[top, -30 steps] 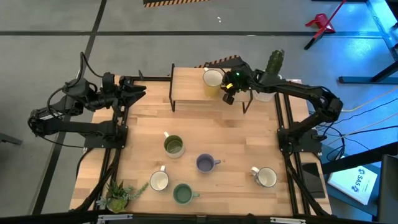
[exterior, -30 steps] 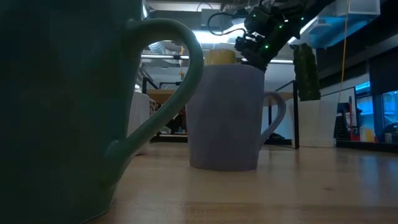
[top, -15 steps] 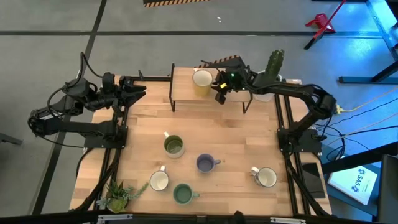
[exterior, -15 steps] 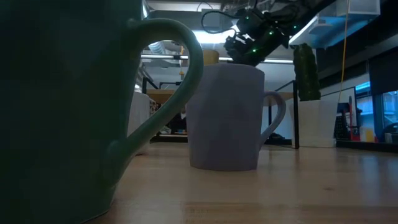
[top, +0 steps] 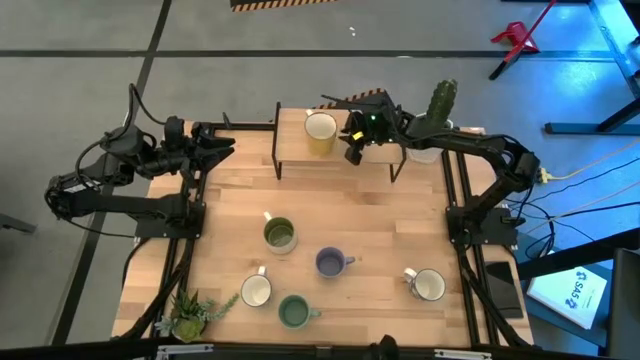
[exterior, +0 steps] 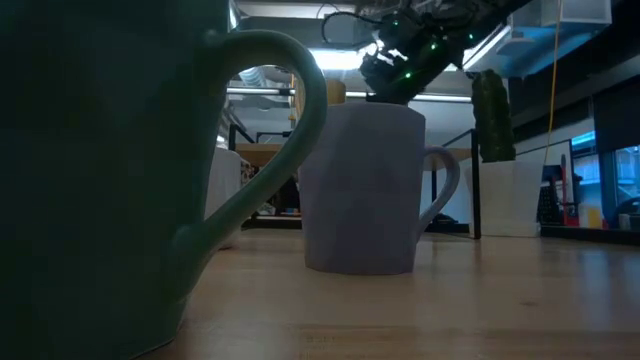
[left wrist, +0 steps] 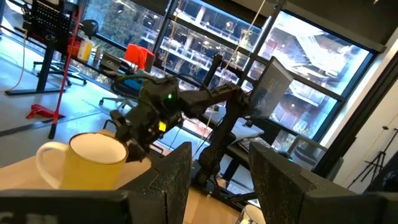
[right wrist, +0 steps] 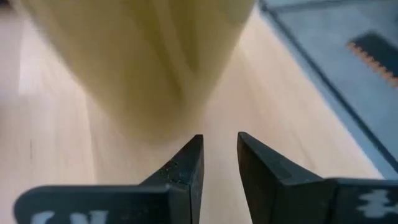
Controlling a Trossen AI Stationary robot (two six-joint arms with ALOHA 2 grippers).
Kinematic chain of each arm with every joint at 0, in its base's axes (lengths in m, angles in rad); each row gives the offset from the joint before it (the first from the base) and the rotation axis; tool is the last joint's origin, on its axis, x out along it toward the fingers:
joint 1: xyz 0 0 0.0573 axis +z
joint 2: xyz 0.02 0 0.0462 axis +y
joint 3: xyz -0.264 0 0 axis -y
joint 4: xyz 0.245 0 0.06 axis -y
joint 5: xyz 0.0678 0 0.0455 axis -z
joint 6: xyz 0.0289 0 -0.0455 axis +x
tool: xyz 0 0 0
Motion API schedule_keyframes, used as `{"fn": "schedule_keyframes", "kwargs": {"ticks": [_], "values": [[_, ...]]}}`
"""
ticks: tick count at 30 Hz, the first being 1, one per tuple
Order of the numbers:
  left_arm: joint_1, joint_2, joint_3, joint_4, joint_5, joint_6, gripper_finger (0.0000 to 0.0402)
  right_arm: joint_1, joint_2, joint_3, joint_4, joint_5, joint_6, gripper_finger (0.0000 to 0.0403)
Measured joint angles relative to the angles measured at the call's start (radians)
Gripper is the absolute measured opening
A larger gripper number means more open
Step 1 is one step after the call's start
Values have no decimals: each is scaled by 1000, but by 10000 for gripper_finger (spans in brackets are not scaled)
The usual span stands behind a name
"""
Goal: Place coffee mugs
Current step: Put the yellow mug on the shelf
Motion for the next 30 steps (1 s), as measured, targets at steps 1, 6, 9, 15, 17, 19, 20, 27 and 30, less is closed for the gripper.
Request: {"fn": "schedule_keyframes", "kwargs": {"ticks": [1, 6, 9, 15, 17, 19, 20, 27, 30], "values": [[0, 0, 0, 0, 0, 0, 153, -1, -5, 20, -45, 1, -7, 83], [0, 0, 0, 0, 0, 9, 153, 42, -18, 114, -171, -6, -54, 83], [0, 0, 0, 0, 0, 16, 153, 93, -13, 122, -162, 41, -62, 83], [0, 0, 0, 0, 0, 16, 153, 123, -12, 122, -173, 152, -63, 83], [0, 0, 0, 0, 0, 17, 153, 124, -12, 122, -166, 148, -62, 83], [0, 0, 0, 0, 0, 17, 153, 125, -1, 123, -145, 128, -57, 83], [0, 0, 0, 0, 0, 16, 153, 124, 6, 123, -143, 118, -51, 83], [0, 0, 0, 0, 5, 16, 153, 124, 64, 122, -60, 76, -35, 83], [0, 0, 0, 0, 5, 16, 153, 124, 73, 122, -11, 72, -25, 83]]}}
